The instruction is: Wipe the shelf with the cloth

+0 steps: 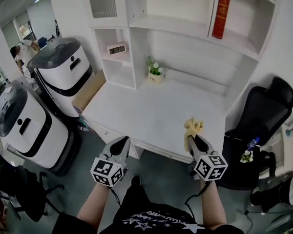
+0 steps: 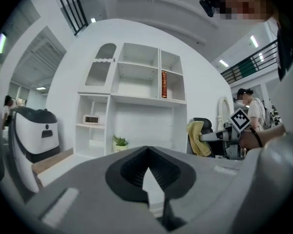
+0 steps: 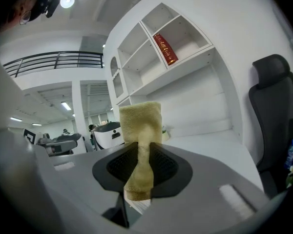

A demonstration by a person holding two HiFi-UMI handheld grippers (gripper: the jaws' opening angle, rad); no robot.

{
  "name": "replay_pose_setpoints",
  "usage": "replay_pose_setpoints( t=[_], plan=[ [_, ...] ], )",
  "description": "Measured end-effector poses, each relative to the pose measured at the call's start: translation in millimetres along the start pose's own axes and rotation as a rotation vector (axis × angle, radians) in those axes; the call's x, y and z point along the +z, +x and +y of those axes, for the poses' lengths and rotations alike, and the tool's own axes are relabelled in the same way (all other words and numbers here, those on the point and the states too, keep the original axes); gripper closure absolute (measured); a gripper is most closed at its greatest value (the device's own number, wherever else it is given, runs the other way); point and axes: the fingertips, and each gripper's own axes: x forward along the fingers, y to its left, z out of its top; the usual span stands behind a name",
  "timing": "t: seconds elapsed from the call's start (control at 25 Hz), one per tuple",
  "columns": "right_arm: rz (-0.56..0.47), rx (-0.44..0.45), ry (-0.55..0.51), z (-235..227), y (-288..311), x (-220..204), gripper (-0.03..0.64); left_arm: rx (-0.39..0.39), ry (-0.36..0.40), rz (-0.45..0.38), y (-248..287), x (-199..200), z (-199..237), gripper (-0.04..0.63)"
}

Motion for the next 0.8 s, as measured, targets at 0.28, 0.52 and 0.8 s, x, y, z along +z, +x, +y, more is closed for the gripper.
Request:
replay_pose_setpoints(
  t=[0.28, 0.52, 0.8],
  plan=[
    [-0.095, -0.128, 0.017, 27.7, 111.9, 71.8, 0.514, -0.202, 0.053, -0.024, 104.4, 66.7, 105.5, 0.595],
    [-0.138, -0.188, 0.029, 48.2, 165.1, 121.8, 0.514, -0.261, 0.033, -0.036, 151.3, 105.0, 159.5, 0.595],
    [-0.209, -0.15, -0.034, 75.4, 194.2, 193.8, 0.514, -0.226, 0.051, -0.088, 180.4, 162.3, 191.2, 0.595]
  ],
)
